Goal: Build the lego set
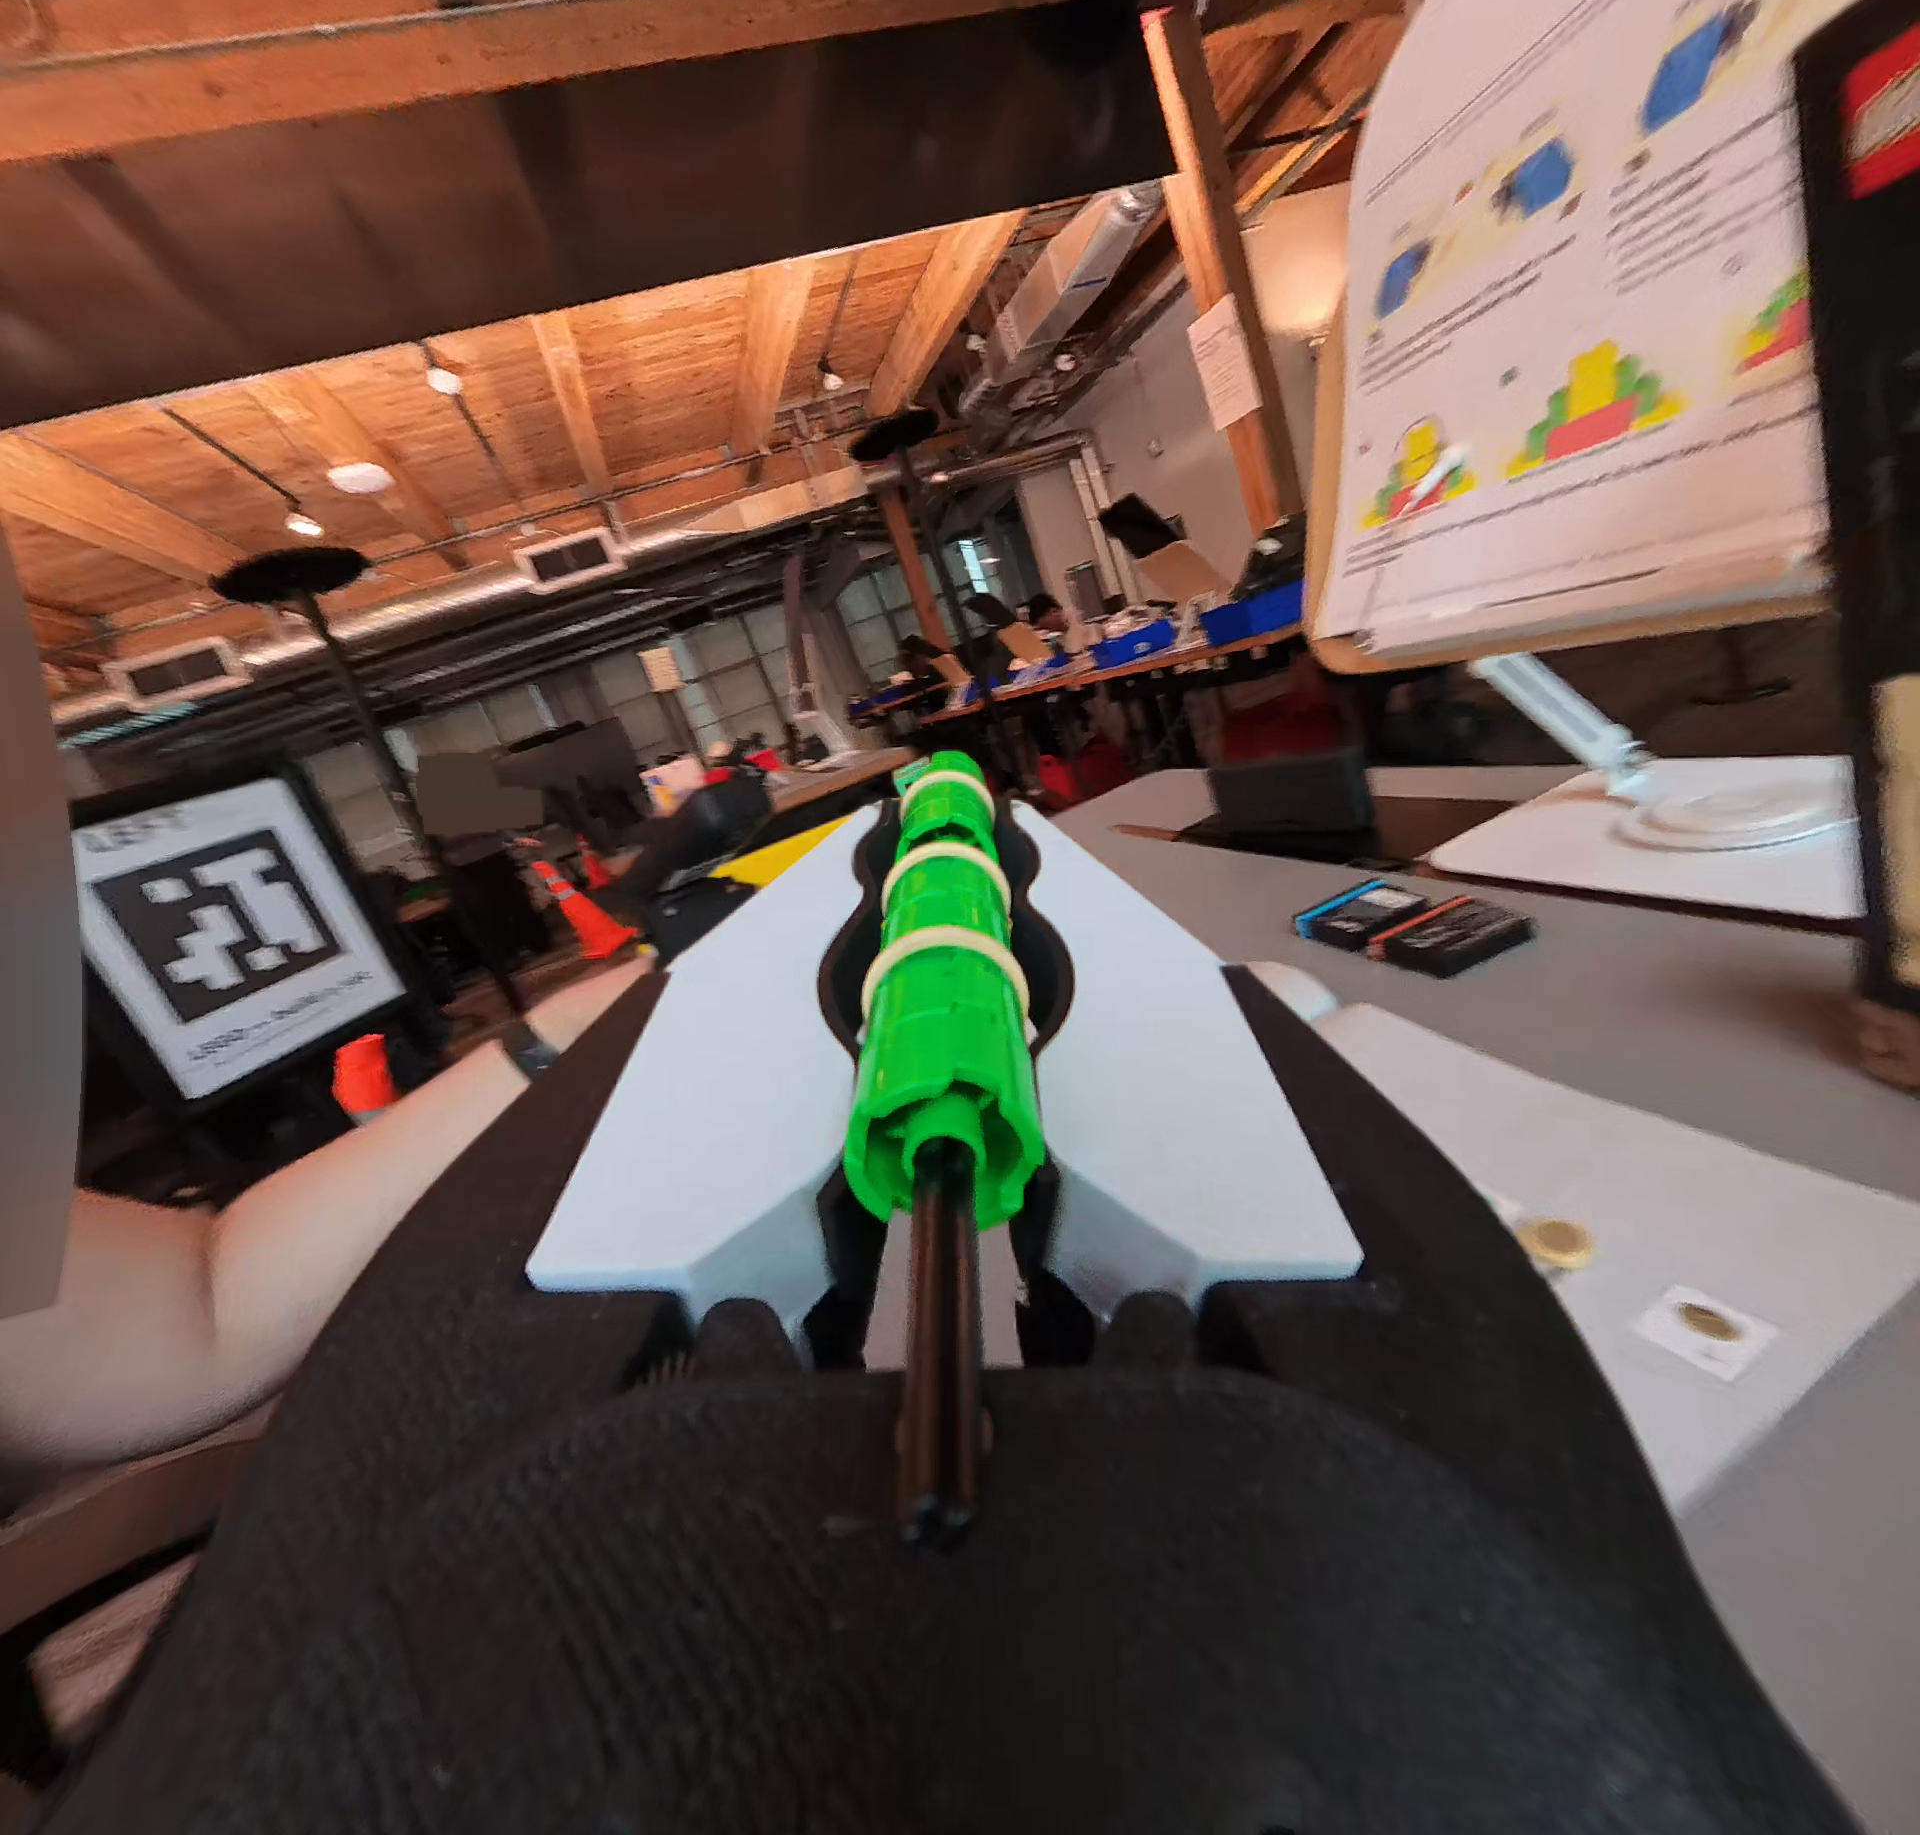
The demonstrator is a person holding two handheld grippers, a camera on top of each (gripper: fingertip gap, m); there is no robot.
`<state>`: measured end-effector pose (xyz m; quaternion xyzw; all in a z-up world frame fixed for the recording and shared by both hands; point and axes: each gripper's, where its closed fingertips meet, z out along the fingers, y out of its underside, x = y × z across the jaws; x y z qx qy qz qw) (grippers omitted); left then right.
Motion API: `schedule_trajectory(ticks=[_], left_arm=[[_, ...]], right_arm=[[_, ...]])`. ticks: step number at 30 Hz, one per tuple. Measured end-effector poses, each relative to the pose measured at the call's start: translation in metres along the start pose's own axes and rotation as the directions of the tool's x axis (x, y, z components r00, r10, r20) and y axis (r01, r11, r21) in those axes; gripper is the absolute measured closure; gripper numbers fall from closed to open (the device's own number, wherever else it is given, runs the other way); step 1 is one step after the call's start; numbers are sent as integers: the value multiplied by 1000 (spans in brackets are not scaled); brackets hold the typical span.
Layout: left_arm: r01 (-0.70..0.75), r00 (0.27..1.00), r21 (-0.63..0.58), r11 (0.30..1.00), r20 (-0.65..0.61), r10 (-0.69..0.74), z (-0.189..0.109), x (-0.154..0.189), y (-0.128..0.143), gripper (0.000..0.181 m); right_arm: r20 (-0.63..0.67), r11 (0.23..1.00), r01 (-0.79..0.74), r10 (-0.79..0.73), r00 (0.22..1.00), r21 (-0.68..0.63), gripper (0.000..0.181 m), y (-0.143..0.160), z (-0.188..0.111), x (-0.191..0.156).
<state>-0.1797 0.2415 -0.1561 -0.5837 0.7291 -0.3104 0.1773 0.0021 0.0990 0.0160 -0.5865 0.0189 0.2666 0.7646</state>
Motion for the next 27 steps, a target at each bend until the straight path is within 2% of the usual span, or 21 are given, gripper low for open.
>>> schedule_trajectory(ticks=[1,3,5,10,12,14,16,18,20,22,25,27], left_arm=[[-28,998,-9,1000,-48,27,2,10,0,168],[-88,991,-53,995,-102,82,7,25,6,168],[-135,986,-54,989,-101,129,8,29,8,168],[-178,981,-52,983,-89,173,8,31,9,167],[-178,981,-51,983,-87,173,8,32,9,151],[-167,982,-28,986,-95,164,5,34,5,142],[-150,985,30,988,-84,152,-3,33,-4,141],[-135,988,141,981,-54,143,-19,29,-23,141],[-121,992,275,954,4,125,-37,19,-47,143],[-102,994,361,927,73,81,-53,4,-65,144],[-84,993,384,919,114,43,-64,-6,-83,141],[-117,990,388,914,121,75,-67,-2,-96,144]], right_arm=[[-36,999,37,-37,999,-2,166,-9,-4,4],[-103,993,117,-117,988,-3,166,-26,-13,11],[-157,983,185,-186,970,-19,166,-38,-20,16],[-190,969,240,-247,950,-60,166,-39,-22,20],[-175,975,213,-219,960,-55,166,-36,-20,19],[-170,978,200,-207,963,-57,166,-33,-19,20],[-172,975,215,-223,960,-65,166,-31,-19,21],[-166,971,229,-237,957,-65,166,-30,-18,20],[-158,970,236,-242,957,-56,166,-30,-18,18],[-160,968,243,-249,955,-59,166,-30,-18,18],[-171,961,268,-276,946,-68,166,-27,-17,19],[-170,960,267,-278,945,-86,166,-22,-15,20]])
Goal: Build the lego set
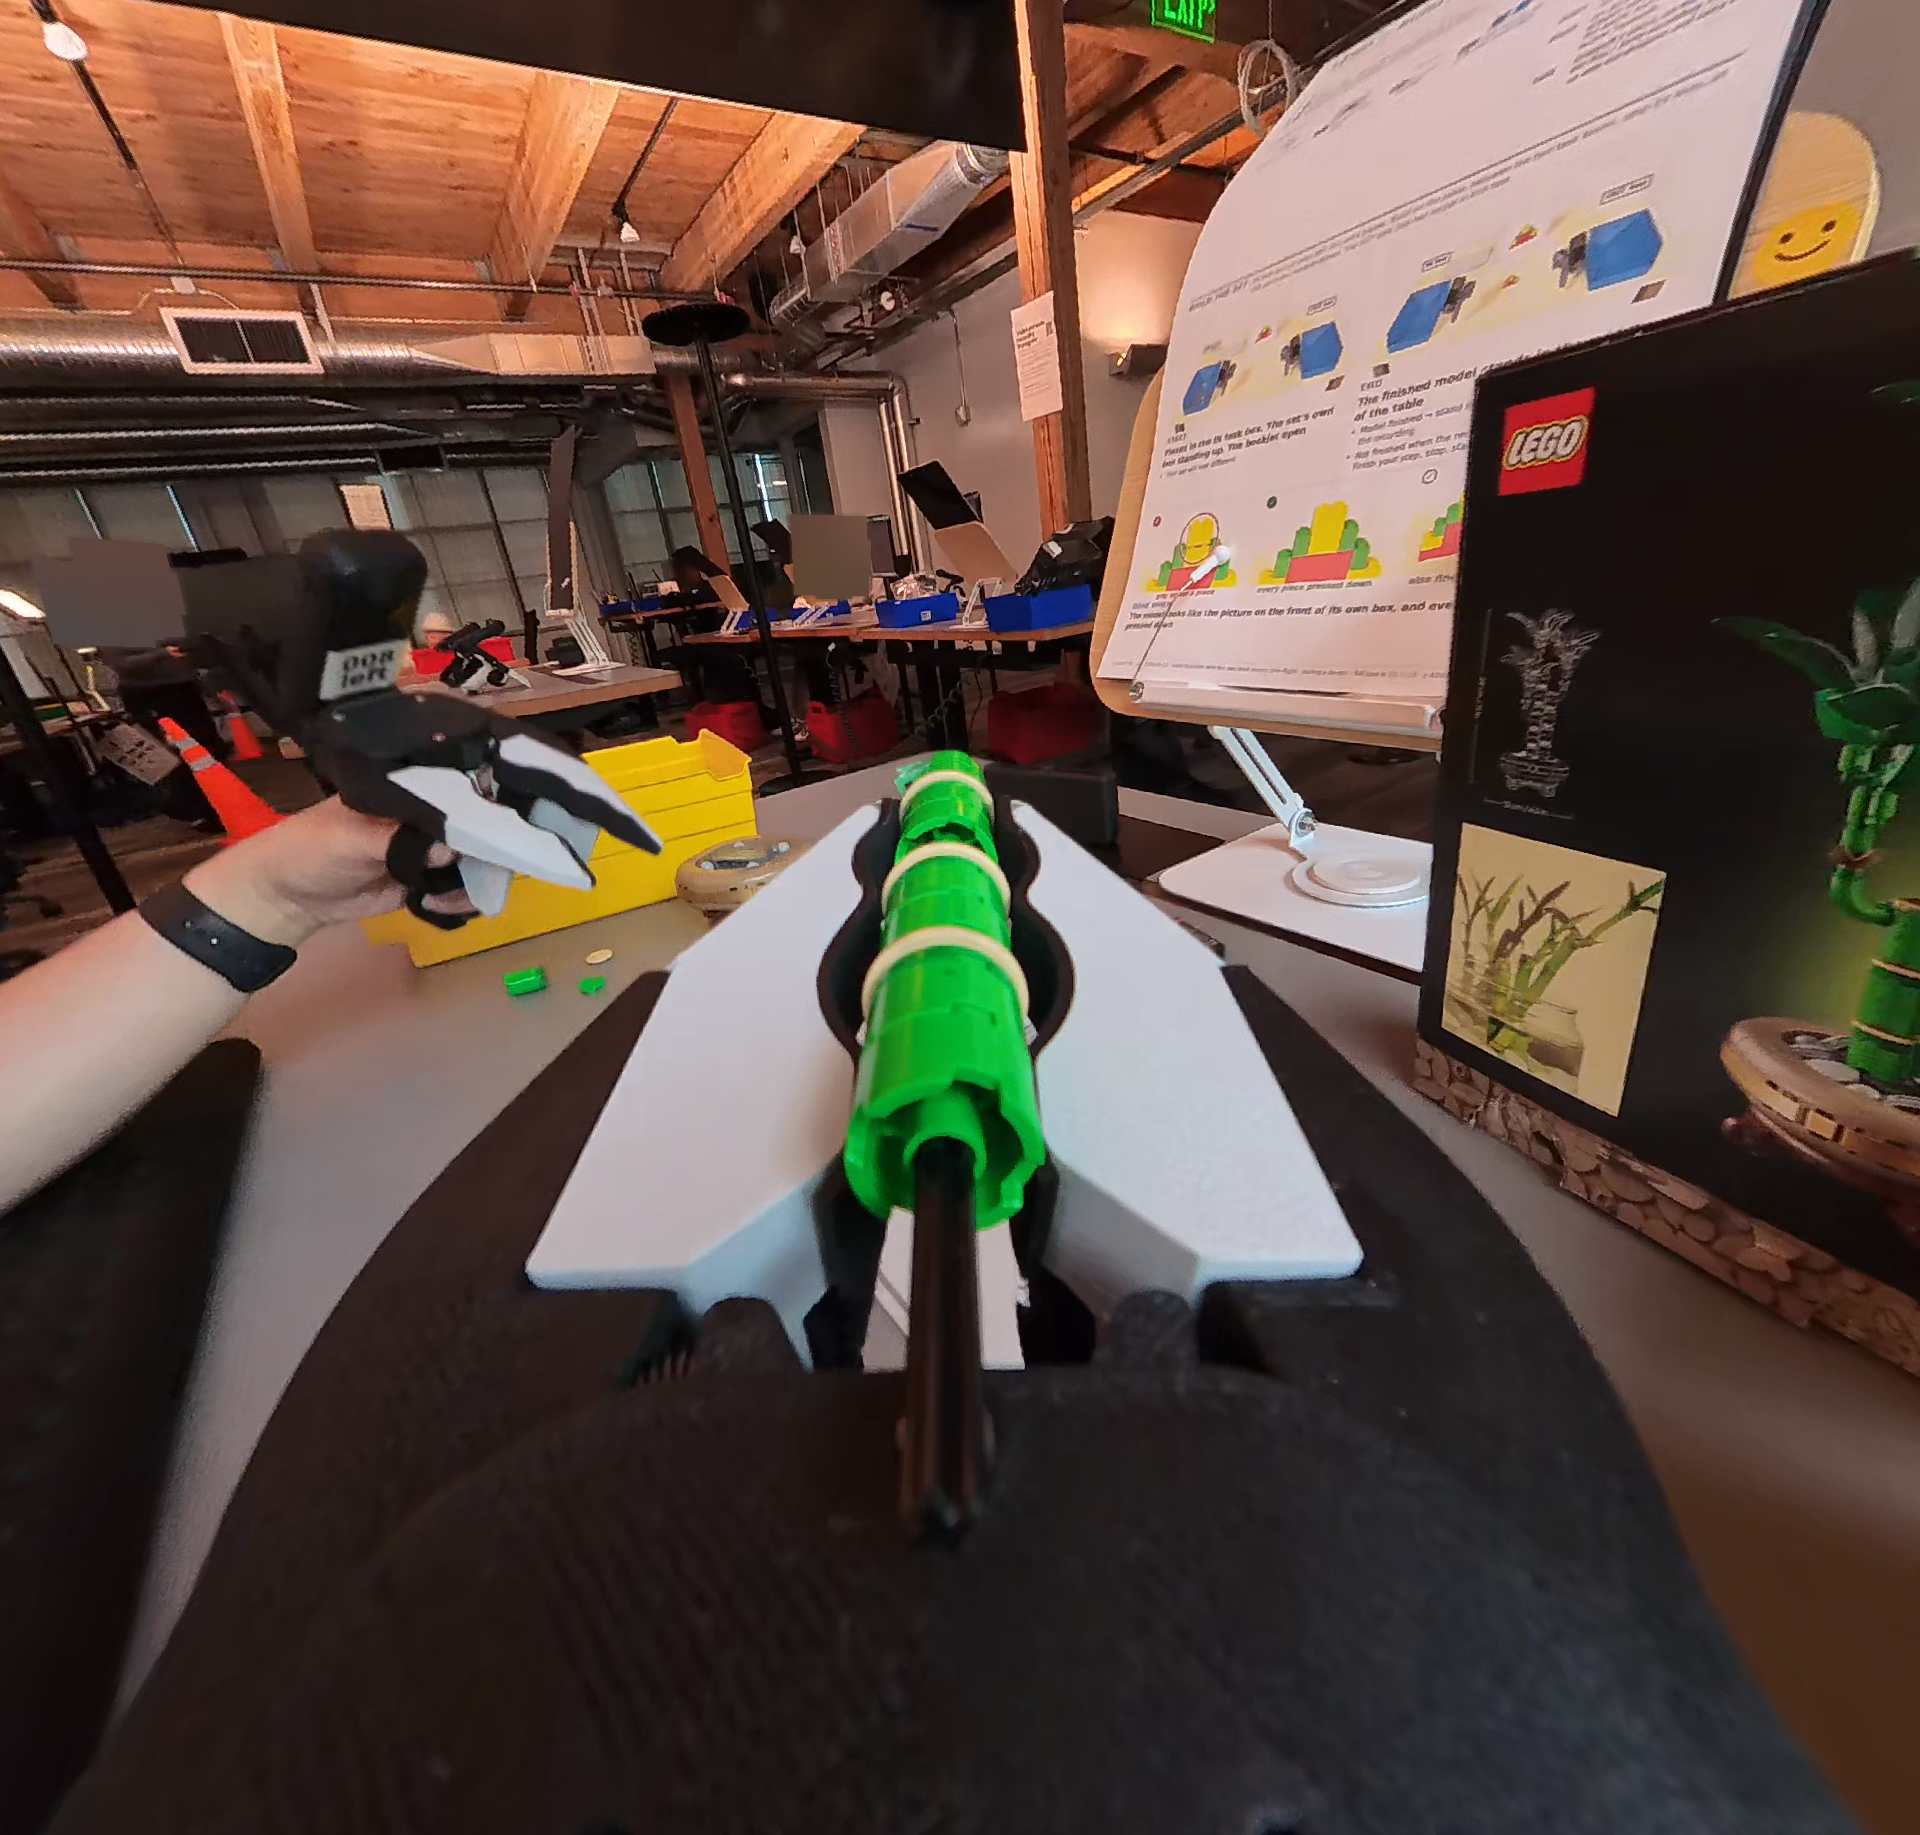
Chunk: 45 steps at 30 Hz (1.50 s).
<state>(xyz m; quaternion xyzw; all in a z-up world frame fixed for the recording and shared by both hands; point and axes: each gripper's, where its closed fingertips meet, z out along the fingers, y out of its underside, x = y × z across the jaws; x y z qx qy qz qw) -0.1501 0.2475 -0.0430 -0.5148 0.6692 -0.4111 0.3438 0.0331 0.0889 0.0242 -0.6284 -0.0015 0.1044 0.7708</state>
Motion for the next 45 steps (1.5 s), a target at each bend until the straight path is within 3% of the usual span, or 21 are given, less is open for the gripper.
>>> schedule_trajectory(ticks=[4,9,15,21,26,31,34,37,39,42,45], left_arm=[[-94,996,25,995,6,94,10,5,-27,151],[-78,997,61,995,-16,79,22,5,-49,151],[-109,994,73,991,-8,110,30,2,-57,152],[-94,996,50,994,0,94,35,-9,-48,152],[-79,994,59,995,79,75,10,-26,-49,152],[-81,965,91,993,256,55,-50,-40,-64,151],[27,977,62,998,209,-39,-65,-26,-49,140],[100,987,-85,991,136,-87,-50,-4,-11,135],[25,989,-148,989,147,-3,-31,2,7,136],[-42,999,-90,995,4,43,23,27,-8,141],[-120,991,-156,980,-70,110,95,29,-21,140]], right_arm=[[10,1000,-6,6,1000,-24,166,9,4,-3],[8,999,1,0,1000,-46,166,16,6,-2],[8,999,10,-9,1000,-46,166,14,5,-1],[-4,996,26,-26,1000,-86,166,25,8,3],[-1,995,27,-27,1000,-100,165,29,9,3],[3,993,31,-31,1000,-113,166,33,10,2],[5,992,39,-39,999,-117,166,33,10,1],[4,992,44,-44,999,-115,166,33,10,1],[1,993,46,-47,999,-112,165,31,9,2],[-5,994,53,-54,999,-99,166,27,8,2],[-36,989,97,-102,994,-109,166,26,7,7]])
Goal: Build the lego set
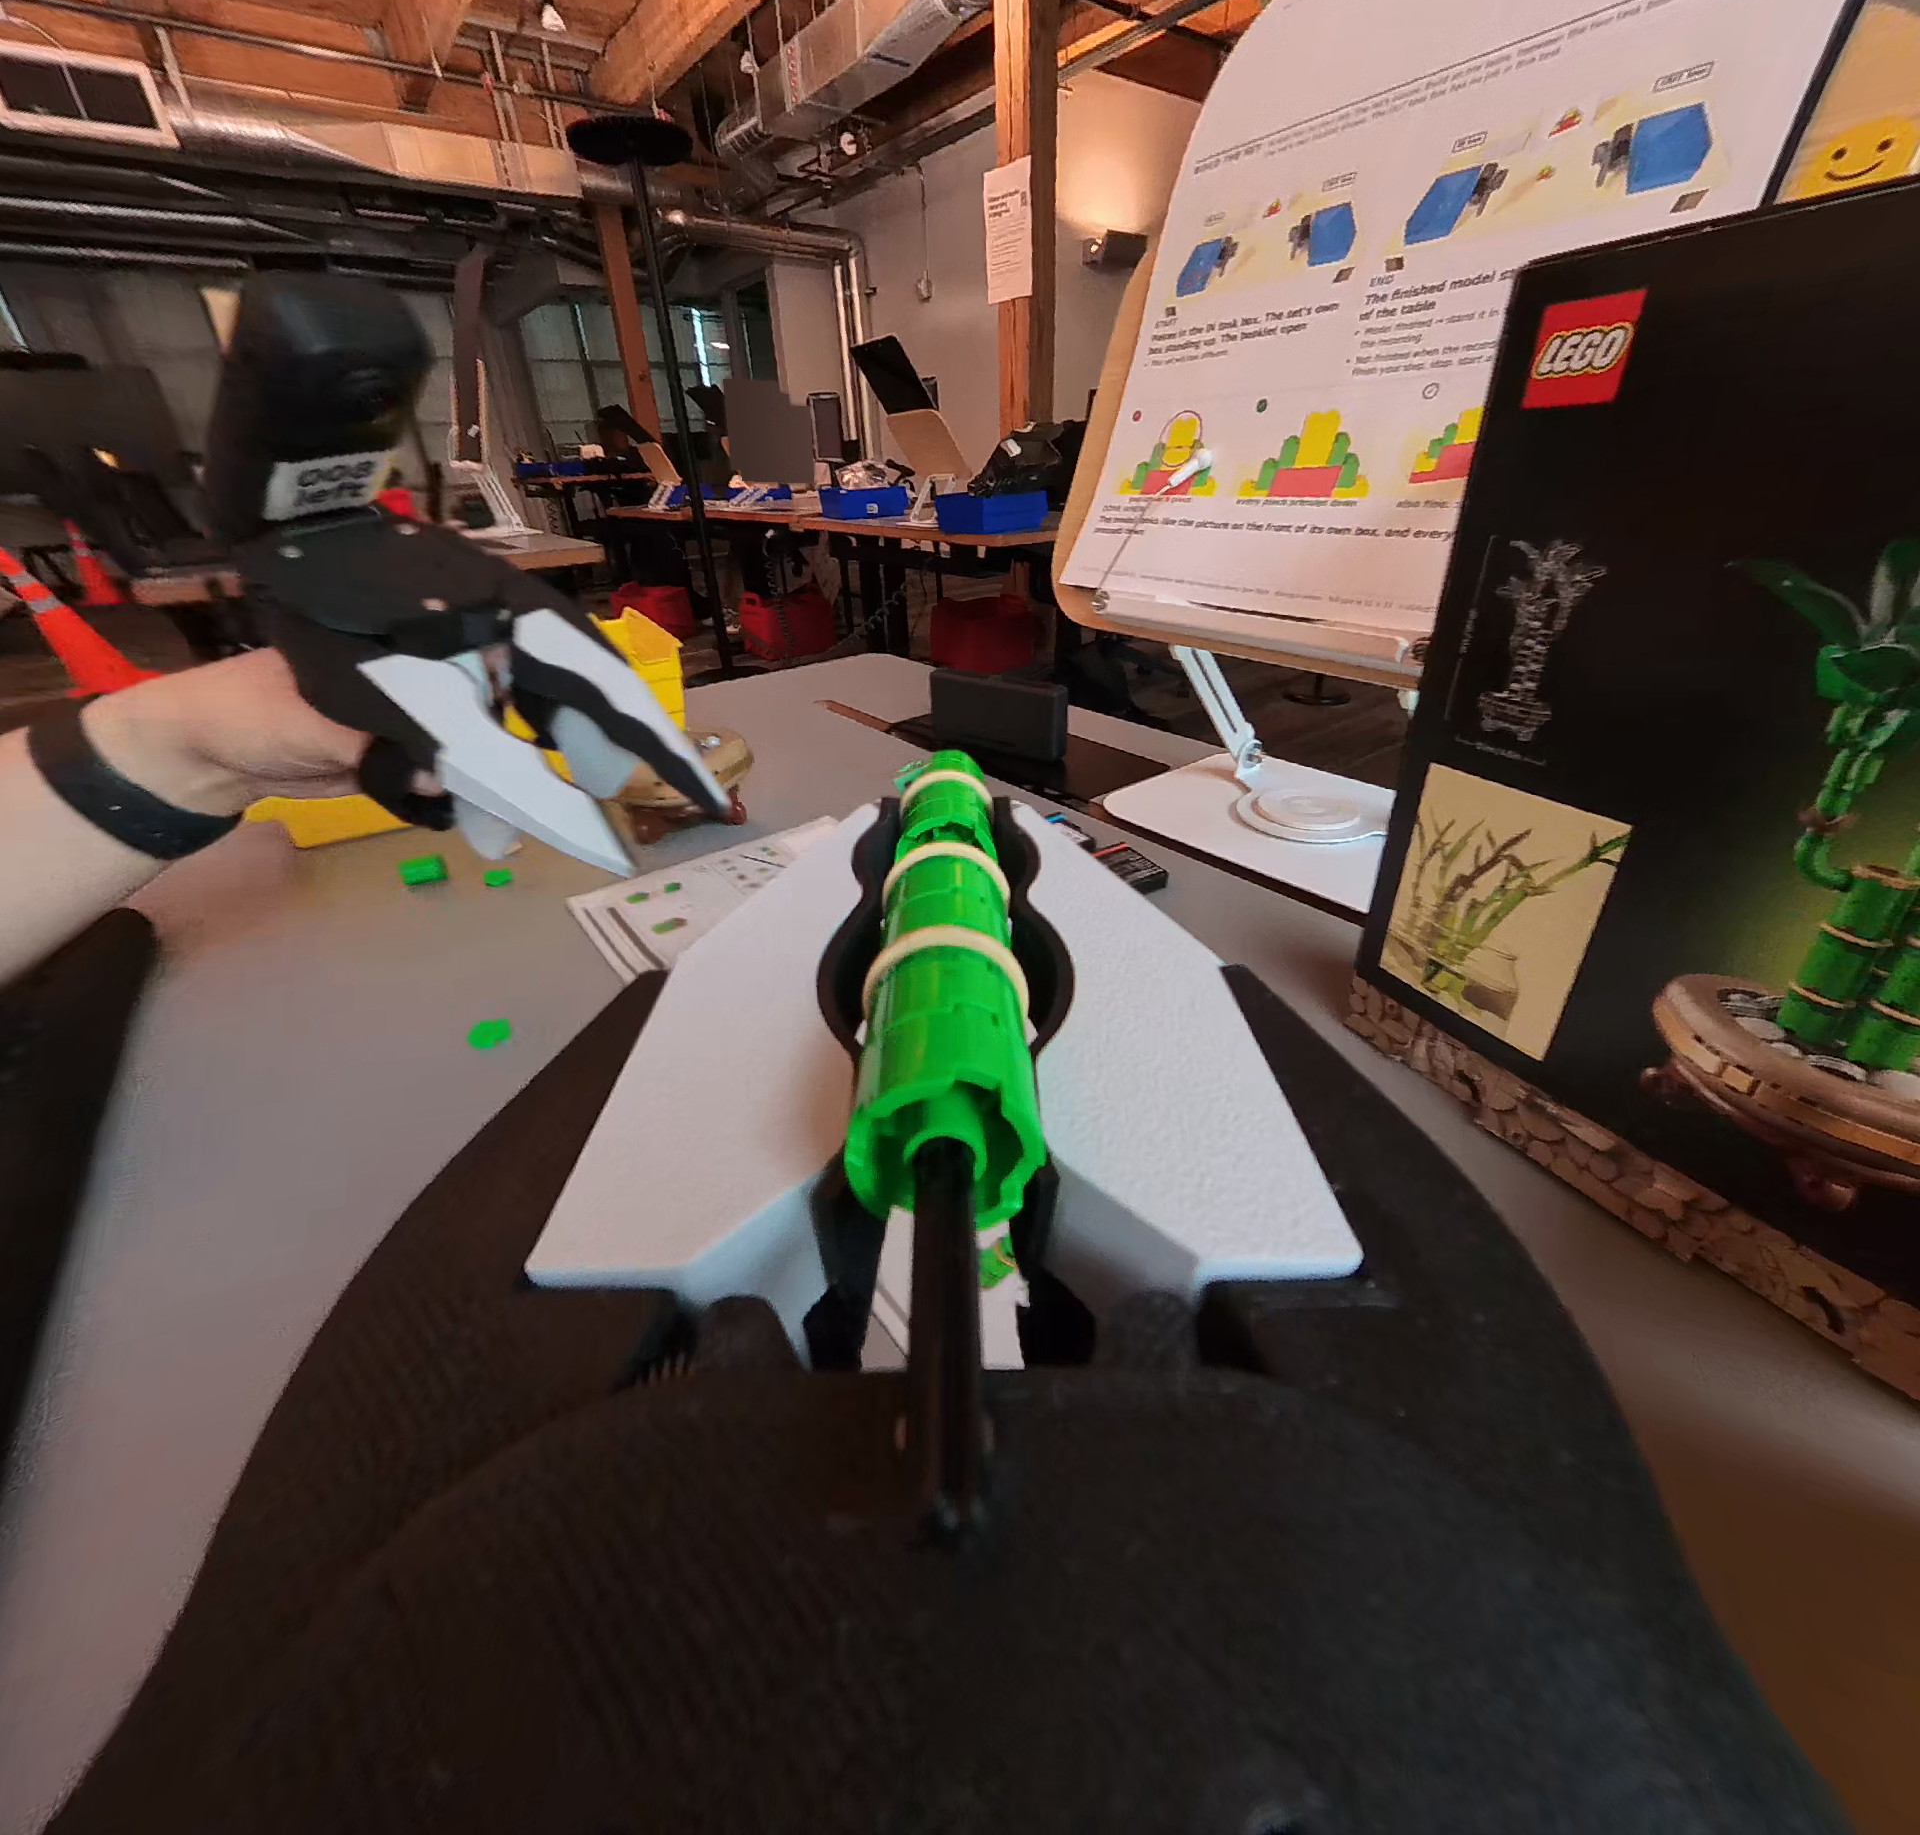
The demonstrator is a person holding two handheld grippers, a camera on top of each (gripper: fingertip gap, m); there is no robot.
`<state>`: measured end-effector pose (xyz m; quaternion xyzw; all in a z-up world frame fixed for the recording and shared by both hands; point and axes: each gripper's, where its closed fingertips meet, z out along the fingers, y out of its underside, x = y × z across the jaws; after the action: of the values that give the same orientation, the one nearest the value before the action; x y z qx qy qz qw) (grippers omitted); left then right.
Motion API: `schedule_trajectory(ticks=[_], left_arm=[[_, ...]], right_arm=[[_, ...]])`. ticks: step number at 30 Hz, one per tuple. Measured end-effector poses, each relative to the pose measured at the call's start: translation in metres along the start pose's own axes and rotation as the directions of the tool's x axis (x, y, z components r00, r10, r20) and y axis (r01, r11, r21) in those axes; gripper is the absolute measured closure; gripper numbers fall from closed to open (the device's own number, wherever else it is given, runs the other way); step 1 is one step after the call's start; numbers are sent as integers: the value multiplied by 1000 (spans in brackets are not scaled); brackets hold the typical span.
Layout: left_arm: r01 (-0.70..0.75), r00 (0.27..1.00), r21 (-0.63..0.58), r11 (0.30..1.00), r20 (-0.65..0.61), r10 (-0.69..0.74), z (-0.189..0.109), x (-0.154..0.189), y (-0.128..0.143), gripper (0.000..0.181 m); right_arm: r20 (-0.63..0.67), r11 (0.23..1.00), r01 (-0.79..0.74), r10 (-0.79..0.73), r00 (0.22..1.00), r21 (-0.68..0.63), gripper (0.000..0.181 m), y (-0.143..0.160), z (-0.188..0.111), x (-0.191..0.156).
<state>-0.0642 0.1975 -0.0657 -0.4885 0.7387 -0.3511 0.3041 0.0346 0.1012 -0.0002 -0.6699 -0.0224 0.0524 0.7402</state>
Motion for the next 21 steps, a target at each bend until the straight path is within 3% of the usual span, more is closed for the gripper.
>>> schedule_trajectory(ticks=[4,9,12,21], left_arm=[[-185,982,-138,973,-54,180,96,-19,-10,145],[-144,973,-149,978,-200,113,170,-19,-18,151],[-204,954,-161,966,-253,160,183,-16,-15,150],[-292,917,-179,939,-330,223,185,-12,-7,158]], right_arm=[[-50,998,65,-65,997,-13,165,-1,-3,7],[-60,997,77,-77,995,6,165,-8,-6,7],[-57,997,72,-71,996,17,166,-11,-7,7],[-38,1000,14,-14,999,21,166,-8,-6,8]])
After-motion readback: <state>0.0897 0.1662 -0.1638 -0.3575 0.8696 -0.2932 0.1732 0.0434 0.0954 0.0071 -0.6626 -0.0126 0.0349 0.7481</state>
